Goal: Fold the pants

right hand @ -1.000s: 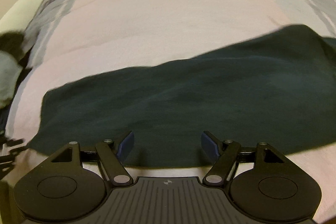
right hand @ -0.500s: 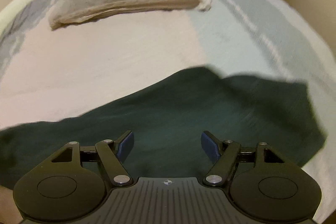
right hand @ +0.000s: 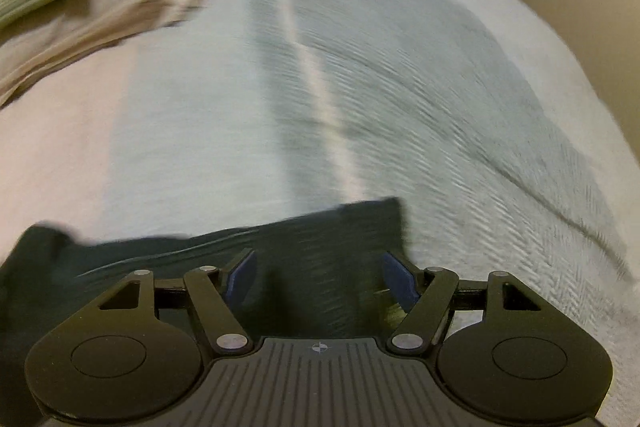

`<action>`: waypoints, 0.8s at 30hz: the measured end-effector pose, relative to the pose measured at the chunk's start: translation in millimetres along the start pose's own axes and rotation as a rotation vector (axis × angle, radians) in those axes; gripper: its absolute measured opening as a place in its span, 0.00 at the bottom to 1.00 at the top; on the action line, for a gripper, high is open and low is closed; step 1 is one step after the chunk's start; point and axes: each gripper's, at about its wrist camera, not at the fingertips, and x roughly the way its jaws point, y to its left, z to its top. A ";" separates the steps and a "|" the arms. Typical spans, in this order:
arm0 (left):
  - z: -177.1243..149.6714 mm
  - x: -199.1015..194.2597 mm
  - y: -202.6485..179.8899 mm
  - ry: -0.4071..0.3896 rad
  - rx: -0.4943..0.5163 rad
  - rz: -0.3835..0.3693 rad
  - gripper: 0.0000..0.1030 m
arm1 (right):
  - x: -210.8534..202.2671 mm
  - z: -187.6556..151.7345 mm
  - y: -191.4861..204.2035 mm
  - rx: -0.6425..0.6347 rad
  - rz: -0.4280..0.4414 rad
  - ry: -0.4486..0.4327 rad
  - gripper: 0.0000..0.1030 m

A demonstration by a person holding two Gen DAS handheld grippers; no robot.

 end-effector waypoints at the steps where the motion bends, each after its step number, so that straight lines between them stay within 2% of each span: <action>1: 9.5 11.0 -1.6 0.010 -0.002 -0.014 0.29 | 8.7 2.3 -13.8 0.031 0.011 0.010 0.65; 5: 35.5 42.9 -0.5 0.047 -0.060 -0.054 0.29 | 38.3 2.1 -43.7 0.103 0.049 0.056 0.65; 9: 46.4 61.5 12.8 0.100 -0.169 -0.150 0.35 | 54.8 -15.3 -41.6 0.026 -0.032 0.118 0.65; 13: 48.8 85.6 30.0 0.161 -0.260 -0.230 0.37 | 55.4 -31.7 -45.4 0.072 -0.043 0.078 0.65; 16: 51.6 101.2 35.3 0.205 -0.314 -0.311 0.36 | 47.2 -37.3 -37.4 0.037 -0.087 0.049 0.65; 19: 58.0 101.3 24.7 0.232 -0.283 -0.425 0.35 | 34.2 -36.7 -25.9 0.027 -0.152 0.010 0.65; 21: 61.8 95.1 14.0 0.240 -0.216 -0.446 0.36 | 19.5 -35.7 -12.9 -0.007 -0.207 -0.050 0.65; 23: 62.0 89.3 4.5 0.243 -0.157 -0.438 0.35 | 1.7 -28.5 11.5 -0.072 -0.178 -0.122 0.65; 24: 60.8 85.4 -0.3 0.239 -0.134 -0.429 0.35 | -7.1 -23.9 26.6 -0.108 -0.125 -0.149 0.65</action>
